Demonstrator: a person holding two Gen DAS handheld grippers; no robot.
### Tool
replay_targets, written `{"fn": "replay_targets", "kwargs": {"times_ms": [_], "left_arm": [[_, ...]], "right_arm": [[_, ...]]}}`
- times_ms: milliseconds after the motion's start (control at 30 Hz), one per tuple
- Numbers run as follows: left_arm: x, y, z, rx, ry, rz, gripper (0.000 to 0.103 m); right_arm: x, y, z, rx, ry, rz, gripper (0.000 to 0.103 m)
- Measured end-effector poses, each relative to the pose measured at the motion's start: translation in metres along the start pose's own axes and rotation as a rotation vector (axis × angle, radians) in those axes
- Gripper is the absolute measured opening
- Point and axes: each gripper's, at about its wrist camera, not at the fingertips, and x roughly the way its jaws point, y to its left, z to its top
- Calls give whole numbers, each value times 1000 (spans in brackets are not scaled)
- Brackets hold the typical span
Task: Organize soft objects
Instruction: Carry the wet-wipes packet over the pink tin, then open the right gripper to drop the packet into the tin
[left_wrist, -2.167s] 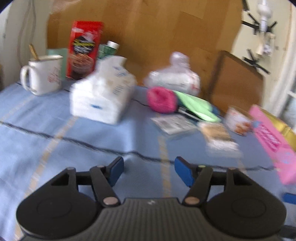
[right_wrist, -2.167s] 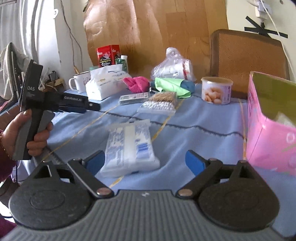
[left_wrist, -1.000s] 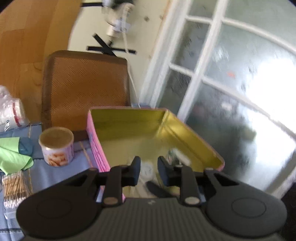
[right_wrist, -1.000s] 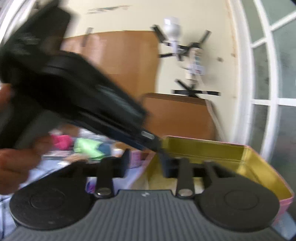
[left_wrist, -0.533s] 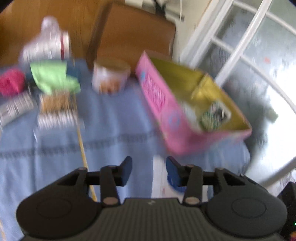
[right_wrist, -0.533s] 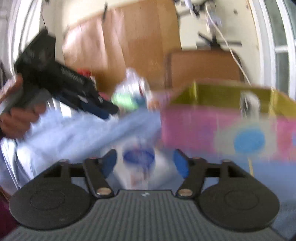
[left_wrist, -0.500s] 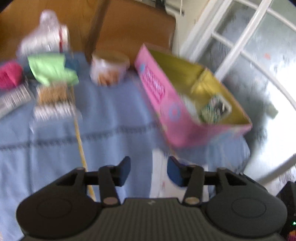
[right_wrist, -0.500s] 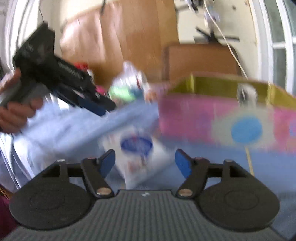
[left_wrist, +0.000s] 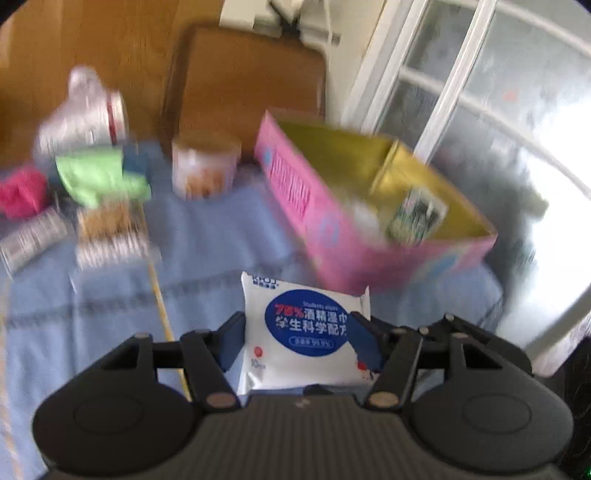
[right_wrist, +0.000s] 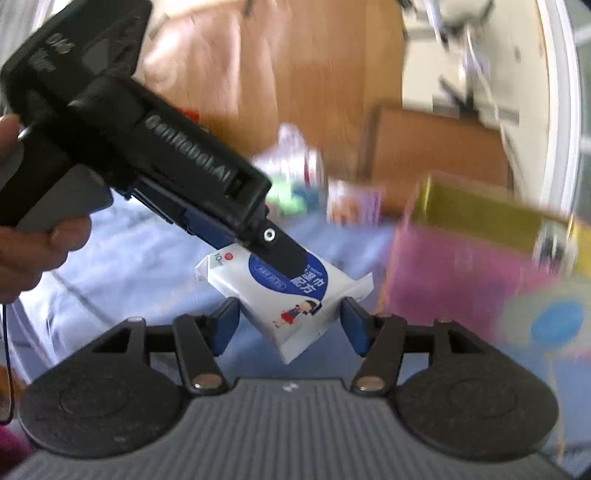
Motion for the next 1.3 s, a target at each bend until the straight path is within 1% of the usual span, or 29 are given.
{"fn": "replay_targets", "kwargs": {"times_ms": [100,167,200,267,333,400,433,467,500,533,567,600,633,667,733,800,900,933,1033,1133,1200,1267,1300], "left_arm": [[-11,-20,33,76,-96,-12,59],[-1,-35,55,119,-126,-39,59],[8,-43,66,132,-130,-61,59],[30,-56,83,135,-108,-95,59],[60,-74,95,147,-73,-113,59],[91,-91,103,174,-44,-110,60],[106,-99,105,186,-33,-101,62],[117,-105,106,193,-21,-91,66],[128,-109,108,192,-9,-74,67],[135,-110,108,184,-7,-58,67],[139,-108,109,169,-12,-47,67],[137,-103,107,151,-19,-48,67],[134,-97,105,130,-25,-59,67],[126,-89,104,113,-33,-74,67],[107,-73,98,94,-65,-69,67],[82,-49,88,75,-107,-47,67],[41,-2,65,27,-155,20,67],[28,15,57,9,-171,51,67],[-9,66,32,-50,-216,206,67],[-35,120,3,-98,-240,405,67],[-43,151,-12,-136,-239,494,67],[-47,178,-28,-194,-224,540,67],[-44,186,-33,-218,-219,545,67]], "right_arm": [[-8,-10,25,-32,-104,-54,63],[-9,-27,37,-37,-138,-108,63],[-8,-39,41,-28,-141,-138,63],[-10,-64,43,7,-120,-186,63],[-8,-91,42,57,-83,-214,63],[-5,-123,39,116,-31,-245,63],[-6,-134,37,140,-6,-257,63],[-6,-147,33,166,24,-278,63],[-3,-157,31,177,60,-315,63],[3,-164,29,166,85,-375,64],[7,-171,26,141,94,-469,65],[10,-174,25,125,99,-525,66],[9,-178,23,127,100,-544,66],[4,-182,22,153,83,-533,66],[-7,-180,21,194,27,-505,66],[-11,-171,23,194,-11,-490,66],[-7,-152,36,192,-72,-409,65],[-5,-142,41,194,-87,-369,65],[8,-114,59,200,-105,-218,65],[34,-79,77,190,-71,-41,65],[60,-61,86,184,-30,47,65],[92,-39,95,161,11,110,63],[108,-29,98,151,32,127,60]]}}
